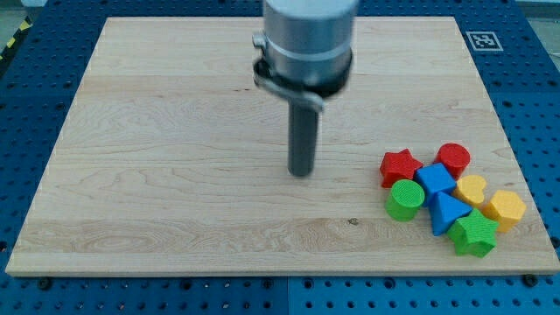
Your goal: Separate the blue cube from the group of blocks
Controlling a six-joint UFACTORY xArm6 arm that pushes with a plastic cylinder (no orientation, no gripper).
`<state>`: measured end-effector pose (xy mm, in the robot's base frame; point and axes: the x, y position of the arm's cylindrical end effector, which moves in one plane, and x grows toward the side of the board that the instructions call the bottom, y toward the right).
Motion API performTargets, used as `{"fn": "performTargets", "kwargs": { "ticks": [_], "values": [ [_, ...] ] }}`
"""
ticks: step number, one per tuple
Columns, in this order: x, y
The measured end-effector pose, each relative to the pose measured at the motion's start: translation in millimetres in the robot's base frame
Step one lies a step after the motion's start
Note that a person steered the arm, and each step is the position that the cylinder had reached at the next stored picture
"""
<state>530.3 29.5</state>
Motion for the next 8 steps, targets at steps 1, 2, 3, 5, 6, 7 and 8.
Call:
{"fn": "performTargets", "kwargs": {
  "ticks": [1,2,3,5,6,7,8],
  "values": [
    [75.0,48.8],
    [88.2,68.0],
    [88.3,71.8],
    [52.9,143.4],
    [35.1,139.3],
    [14.7,134.6],
    [-11.3,134.6]
  ]
}}
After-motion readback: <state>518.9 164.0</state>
